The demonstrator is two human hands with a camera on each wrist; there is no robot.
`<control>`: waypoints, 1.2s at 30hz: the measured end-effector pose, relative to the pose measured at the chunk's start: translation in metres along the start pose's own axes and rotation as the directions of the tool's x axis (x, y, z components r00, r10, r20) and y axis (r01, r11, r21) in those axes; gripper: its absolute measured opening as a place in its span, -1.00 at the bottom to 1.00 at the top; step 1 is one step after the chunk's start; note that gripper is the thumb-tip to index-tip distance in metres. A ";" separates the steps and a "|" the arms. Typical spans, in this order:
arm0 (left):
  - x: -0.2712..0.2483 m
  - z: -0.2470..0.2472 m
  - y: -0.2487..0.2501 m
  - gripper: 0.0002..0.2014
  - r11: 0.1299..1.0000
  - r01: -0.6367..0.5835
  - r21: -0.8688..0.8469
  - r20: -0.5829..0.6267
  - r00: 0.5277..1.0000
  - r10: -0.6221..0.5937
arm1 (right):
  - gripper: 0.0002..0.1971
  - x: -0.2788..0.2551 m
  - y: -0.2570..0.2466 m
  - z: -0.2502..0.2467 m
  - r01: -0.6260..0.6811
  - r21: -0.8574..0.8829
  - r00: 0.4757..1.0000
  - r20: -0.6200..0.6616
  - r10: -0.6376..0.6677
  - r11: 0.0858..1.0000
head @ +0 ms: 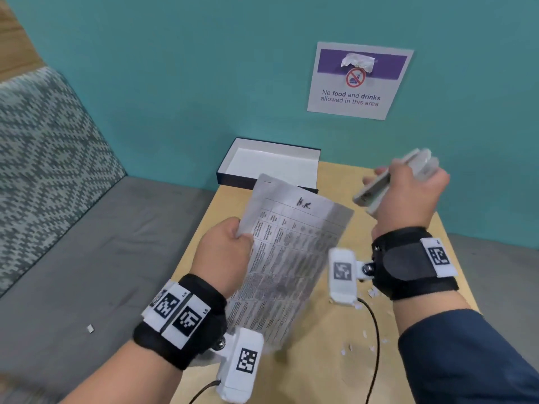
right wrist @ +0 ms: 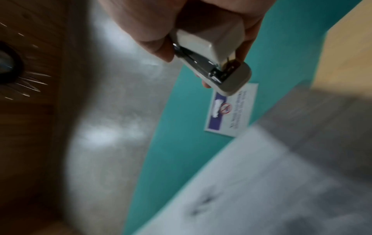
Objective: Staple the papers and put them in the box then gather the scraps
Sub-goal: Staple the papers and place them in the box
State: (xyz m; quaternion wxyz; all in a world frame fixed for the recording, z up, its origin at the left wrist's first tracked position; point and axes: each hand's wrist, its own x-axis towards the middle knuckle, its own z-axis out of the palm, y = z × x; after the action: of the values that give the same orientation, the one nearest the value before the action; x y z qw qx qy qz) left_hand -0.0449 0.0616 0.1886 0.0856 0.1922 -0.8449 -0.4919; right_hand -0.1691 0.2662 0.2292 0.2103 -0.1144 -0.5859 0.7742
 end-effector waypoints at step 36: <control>0.064 -0.001 -0.012 -0.70 0.478 -0.063 -0.876 -0.177 0.964 -0.197 | -0.71 -0.089 0.134 -0.029 -0.832 -0.122 0.374 0.596 0.710 0.541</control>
State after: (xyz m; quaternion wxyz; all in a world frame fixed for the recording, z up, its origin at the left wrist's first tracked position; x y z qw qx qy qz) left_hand -0.1001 0.0298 0.1761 0.2590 0.2156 -0.4492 -0.8275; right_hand -0.1036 0.2195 0.0865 -0.3573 -0.1113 -0.4156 0.8290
